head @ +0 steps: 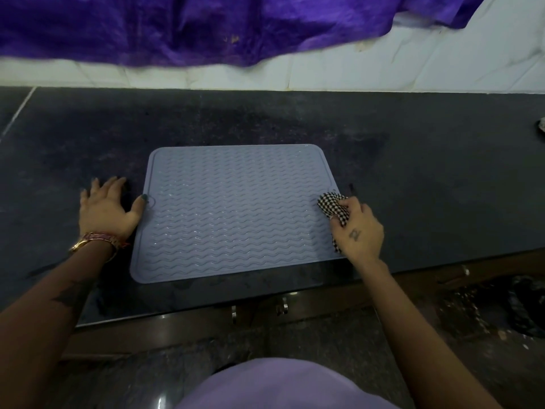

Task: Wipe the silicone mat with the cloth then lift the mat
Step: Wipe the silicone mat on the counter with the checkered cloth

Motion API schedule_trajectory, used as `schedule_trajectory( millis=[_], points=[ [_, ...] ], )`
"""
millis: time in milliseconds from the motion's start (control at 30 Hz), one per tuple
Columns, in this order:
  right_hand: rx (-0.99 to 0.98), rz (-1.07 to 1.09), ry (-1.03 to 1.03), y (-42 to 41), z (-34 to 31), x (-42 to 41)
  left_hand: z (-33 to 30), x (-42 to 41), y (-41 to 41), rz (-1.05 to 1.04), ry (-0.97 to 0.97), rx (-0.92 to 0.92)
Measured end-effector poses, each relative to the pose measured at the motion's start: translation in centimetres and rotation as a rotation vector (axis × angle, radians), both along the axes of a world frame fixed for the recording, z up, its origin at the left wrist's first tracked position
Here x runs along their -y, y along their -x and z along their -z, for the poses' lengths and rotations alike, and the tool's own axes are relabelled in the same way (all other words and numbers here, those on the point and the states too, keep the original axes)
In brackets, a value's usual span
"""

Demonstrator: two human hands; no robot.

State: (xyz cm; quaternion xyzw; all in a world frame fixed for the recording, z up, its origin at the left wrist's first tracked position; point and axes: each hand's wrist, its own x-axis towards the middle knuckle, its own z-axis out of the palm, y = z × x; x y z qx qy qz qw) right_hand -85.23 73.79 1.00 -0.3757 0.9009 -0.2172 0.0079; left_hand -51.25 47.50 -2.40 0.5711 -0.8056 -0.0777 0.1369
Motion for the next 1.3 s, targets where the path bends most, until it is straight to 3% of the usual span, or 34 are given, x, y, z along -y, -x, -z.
schedule_trajectory(
  millis=[433, 500, 600, 633, 767, 967, 1133, 1200, 1300],
  points=[
    [0.103, -0.011, 0.023, -1.3, -0.7, 1.3, -0.6, -0.6, 0.3, 0.008, 0.01, 0.009],
    [0.238, -0.041, 0.073, -1.6, -0.7, 1.9, -0.6, -0.7, 0.3, 0.013, 0.01, 0.019],
    [0.692, 0.062, 0.271, -1.1, -1.5, 2.3, -0.8, -1.0, 0.6, 0.042, 0.021, 0.012],
    [0.751, 0.102, 0.323, -0.7, -1.8, 2.0, -0.9, -1.2, 0.8, 0.049, 0.023, -0.005],
    [0.516, 0.165, 0.235, 0.5, -2.3, 0.7, -1.7, -2.1, 2.5, 0.122, 0.041, -0.082],
    [0.176, -0.007, -0.092, -2.4, -1.2, 0.8, -2.5, -2.9, 6.6, 0.257, 0.03, -0.126],
    [0.138, -0.031, -0.104, -4.0, -1.8, 2.3, -1.7, -2.7, 8.8, 0.295, -0.032, -0.113],
    [0.293, -0.08, -0.029, -4.0, -2.1, 2.4, -0.6, -3.0, 9.3, 0.316, -0.052, -0.043],
    [0.792, 0.021, 0.251, -3.0, -3.3, 1.5, 0.4, -2.8, 9.4, 0.317, -0.037, 0.002]
  ],
)
